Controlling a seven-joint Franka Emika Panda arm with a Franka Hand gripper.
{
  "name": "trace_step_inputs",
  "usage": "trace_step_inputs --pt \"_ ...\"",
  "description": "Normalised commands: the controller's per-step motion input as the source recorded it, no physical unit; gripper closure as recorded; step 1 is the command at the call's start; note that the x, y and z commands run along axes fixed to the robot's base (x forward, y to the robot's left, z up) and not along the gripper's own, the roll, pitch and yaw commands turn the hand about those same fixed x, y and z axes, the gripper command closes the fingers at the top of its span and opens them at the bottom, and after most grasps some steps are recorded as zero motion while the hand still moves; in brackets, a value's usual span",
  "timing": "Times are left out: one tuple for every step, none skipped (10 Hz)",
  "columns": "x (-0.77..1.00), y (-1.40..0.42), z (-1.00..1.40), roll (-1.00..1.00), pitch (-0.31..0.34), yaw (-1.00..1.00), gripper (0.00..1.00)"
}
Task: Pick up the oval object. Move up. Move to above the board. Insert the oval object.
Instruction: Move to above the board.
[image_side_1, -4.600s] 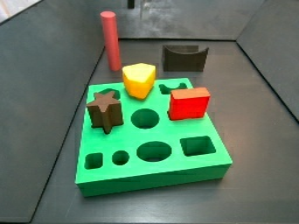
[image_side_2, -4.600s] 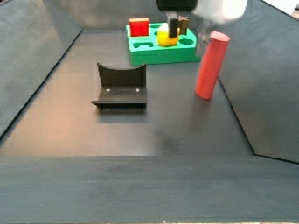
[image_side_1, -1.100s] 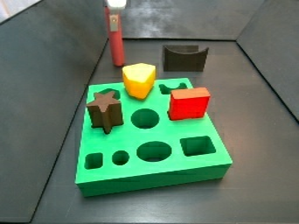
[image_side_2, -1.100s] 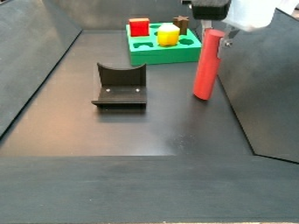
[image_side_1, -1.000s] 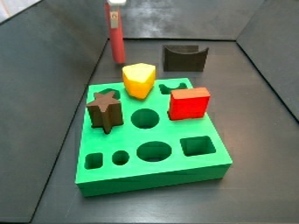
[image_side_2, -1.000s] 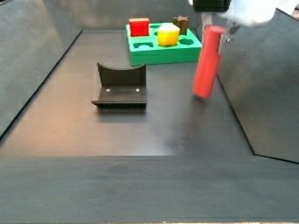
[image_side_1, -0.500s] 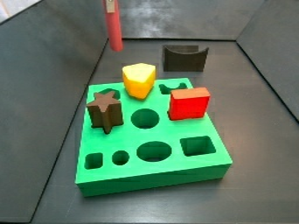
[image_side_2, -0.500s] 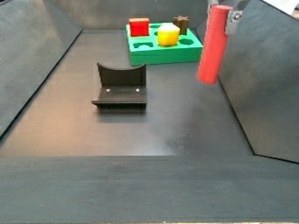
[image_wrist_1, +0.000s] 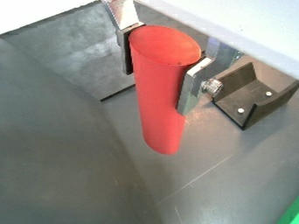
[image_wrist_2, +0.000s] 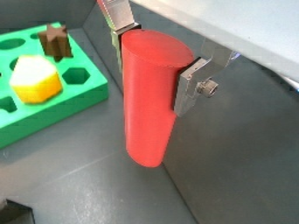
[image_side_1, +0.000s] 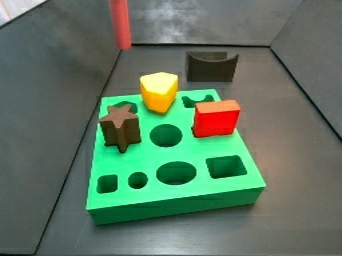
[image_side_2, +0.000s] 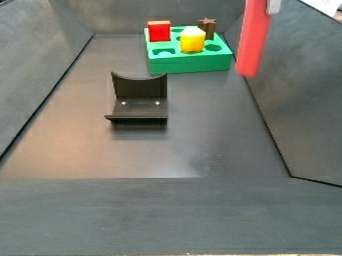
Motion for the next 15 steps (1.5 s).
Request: trace_step_inputs --pt "-0.04 -0.07 0.79 -0.12 0.063 -0.03 1.00" --pt "-0.03 -0.05 0.70 -0.13 0.057 -0.03 1.00" --pt "-0.01 -0.02 0.47 -0.13 0.052 -0.03 1.00" --pt "-0.01 -0.01 0.34 -0.14 0.049 -0.03 1.00" --pt "-0.01 0.00 0.20 -0.14 0.045 -0.03 1.00" --pt "0.56 -1.00 0.28 -0.04 -0.029 1.00 1.00" --pt "0.57 -1.00 0.26 -0.03 -0.030 1.00 1.00" --pt "0.58 -1.00 0.25 -0.01 -0.013 1.00 1.00" --pt "0.60 -1.00 0.26 -0.02 -0.008 1.00 1.00" --pt "0.60 -1.00 0.27 -0.01 0.000 1.00 1.00" --pt "0.60 -1.00 0.26 0.00 0.002 1.00 1.00" --pt "0.63 -1.00 0.26 0.00 0.010 1.00 1.00" --pt "0.63 -1.00 0.27 0.01 0.021 1.00 1.00" --pt "0.66 -1.00 0.26 0.03 0.035 1.00 1.00" --pt "0.59 -0.82 0.21 0.04 0.053 1.00 1.00"
